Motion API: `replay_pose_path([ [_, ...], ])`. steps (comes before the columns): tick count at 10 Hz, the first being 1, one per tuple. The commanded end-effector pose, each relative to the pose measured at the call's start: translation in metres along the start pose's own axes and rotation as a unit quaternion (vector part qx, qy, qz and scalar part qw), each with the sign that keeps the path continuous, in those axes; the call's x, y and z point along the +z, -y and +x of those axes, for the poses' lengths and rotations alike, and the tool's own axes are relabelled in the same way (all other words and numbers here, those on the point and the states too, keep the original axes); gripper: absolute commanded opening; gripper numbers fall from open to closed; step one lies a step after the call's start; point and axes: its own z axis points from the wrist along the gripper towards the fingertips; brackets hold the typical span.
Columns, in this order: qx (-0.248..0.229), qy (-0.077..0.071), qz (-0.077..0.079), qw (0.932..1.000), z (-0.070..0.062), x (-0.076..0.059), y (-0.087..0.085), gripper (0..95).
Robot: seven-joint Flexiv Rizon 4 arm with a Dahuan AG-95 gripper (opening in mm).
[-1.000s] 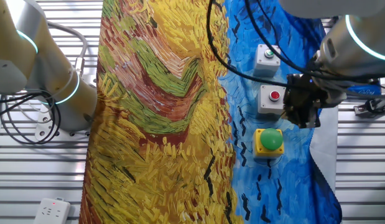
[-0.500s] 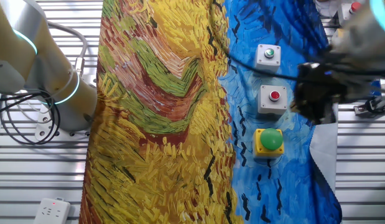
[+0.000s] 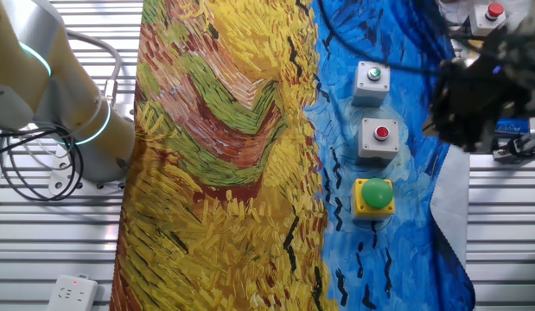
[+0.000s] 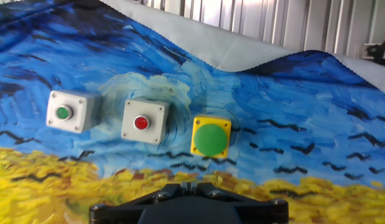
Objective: Press three buttons from left to right in sequence
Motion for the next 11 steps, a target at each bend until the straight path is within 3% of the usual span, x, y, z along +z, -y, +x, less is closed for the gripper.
replay_pose_path([
  [1, -0.002, 0.005, 0.000, 1.0000, 0.0005, 0.0021, 0.0003, 0.0],
  [8, -0.006, 0.004, 0.002, 1.0000, 0.0005, 0.0021, 0.0003, 0.0],
  [11, -0.007, 0.027, 0.007, 0.9996, 0.0005, 0.0021, 0.0003, 0.0],
])
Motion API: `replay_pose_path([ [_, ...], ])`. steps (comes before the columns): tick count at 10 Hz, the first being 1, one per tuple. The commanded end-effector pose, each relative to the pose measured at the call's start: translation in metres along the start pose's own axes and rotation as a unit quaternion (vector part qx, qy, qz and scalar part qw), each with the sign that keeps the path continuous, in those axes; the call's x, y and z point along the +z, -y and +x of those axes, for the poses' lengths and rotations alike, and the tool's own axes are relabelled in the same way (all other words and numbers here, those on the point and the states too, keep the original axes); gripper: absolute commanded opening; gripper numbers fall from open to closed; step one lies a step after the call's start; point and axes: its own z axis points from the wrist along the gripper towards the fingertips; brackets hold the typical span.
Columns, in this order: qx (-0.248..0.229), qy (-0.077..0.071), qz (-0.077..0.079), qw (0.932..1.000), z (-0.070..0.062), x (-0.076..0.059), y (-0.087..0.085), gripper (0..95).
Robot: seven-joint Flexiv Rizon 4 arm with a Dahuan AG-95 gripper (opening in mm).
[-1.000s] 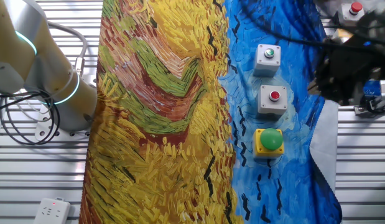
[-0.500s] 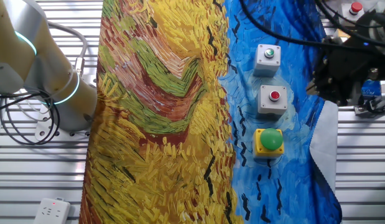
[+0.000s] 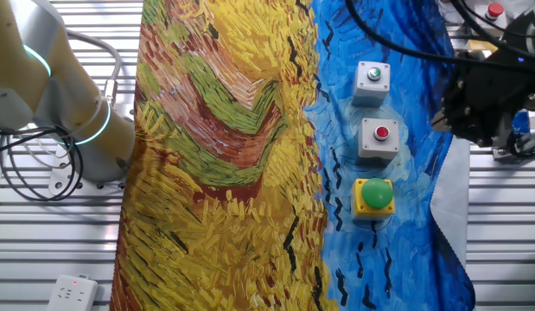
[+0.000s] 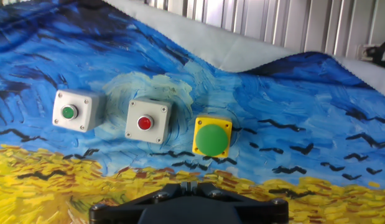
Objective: Press three buttons from left to right in sequence
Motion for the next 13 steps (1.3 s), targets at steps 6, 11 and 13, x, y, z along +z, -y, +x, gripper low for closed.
replay_pose_path([
  [6, -0.007, -0.002, 0.000, 1.0000, 0.003, 0.003, 0.000, 0.0],
  [11, -0.009, -0.027, -0.006, 0.9996, 0.001, 0.008, 0.002, 0.0],
  [13, -0.016, -0.026, -0.010, 0.9995, -0.003, 0.034, 0.014, 0.0],
])
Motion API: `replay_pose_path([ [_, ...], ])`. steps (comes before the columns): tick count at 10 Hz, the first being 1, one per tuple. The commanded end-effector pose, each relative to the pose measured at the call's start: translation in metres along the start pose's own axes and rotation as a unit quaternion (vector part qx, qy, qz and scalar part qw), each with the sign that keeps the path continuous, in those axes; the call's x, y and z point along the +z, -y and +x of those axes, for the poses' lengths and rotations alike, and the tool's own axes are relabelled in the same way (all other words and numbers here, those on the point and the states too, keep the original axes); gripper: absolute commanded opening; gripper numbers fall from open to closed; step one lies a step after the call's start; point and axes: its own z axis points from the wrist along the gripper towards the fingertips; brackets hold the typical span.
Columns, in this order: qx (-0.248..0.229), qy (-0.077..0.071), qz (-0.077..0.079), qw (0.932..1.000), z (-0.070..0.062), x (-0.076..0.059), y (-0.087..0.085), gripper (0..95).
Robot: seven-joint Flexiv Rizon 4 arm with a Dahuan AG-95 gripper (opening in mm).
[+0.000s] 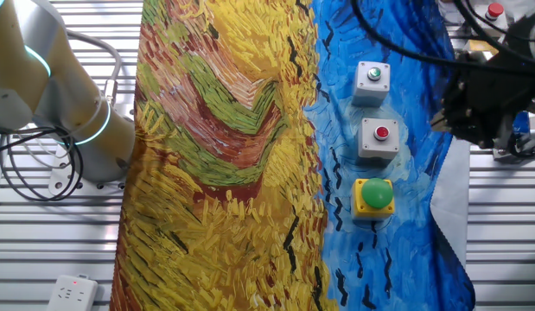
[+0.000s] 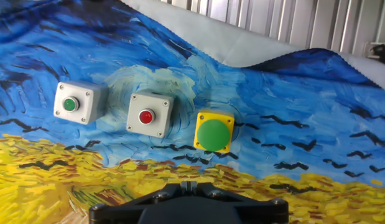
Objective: Press three buttons from left to right in sequence
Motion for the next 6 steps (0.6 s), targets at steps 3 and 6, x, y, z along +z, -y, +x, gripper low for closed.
replay_pose_path([
  [3, -0.006, 0.017, 0.000, 0.9998, 0.001, 0.052, 0.010, 0.0],
  [6, -0.007, 0.031, 0.009, 0.9994, -0.002, 0.083, 0.012, 0.0],
])
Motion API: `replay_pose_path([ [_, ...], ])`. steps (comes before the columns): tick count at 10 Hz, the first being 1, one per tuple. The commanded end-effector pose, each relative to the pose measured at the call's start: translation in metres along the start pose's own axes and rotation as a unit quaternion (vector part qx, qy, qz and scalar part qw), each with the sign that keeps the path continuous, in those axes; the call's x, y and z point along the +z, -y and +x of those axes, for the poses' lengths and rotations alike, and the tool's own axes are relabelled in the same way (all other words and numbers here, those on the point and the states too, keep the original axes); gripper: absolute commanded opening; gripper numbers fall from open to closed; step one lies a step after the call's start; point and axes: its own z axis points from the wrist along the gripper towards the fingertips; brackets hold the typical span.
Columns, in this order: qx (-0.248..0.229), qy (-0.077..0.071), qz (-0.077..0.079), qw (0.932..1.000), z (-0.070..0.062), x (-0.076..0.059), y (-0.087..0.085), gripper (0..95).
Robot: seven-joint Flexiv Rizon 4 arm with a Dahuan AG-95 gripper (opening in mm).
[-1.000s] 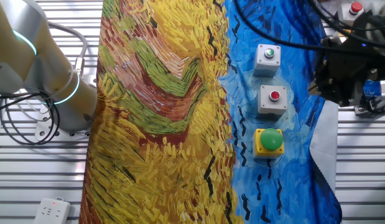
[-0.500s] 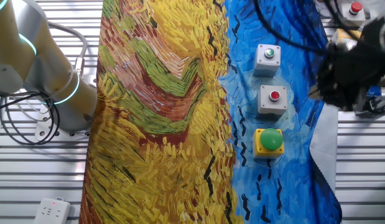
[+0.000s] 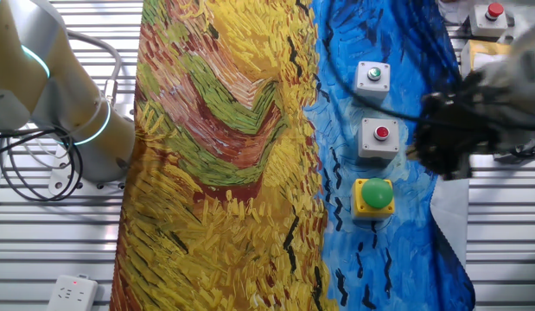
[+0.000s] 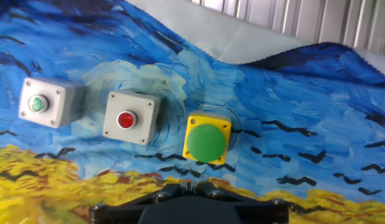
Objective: Press three buttons from left to right in sequence
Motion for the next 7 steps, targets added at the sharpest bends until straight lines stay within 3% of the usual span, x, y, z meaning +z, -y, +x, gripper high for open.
replay_pose_path([
  [1, -0.004, 0.014, 0.002, 0.9999, -0.005, 0.020, 0.003, 0.0],
  [7, -0.002, 0.038, 0.027, 0.9989, -0.001, 0.066, -0.002, 0.0],
])
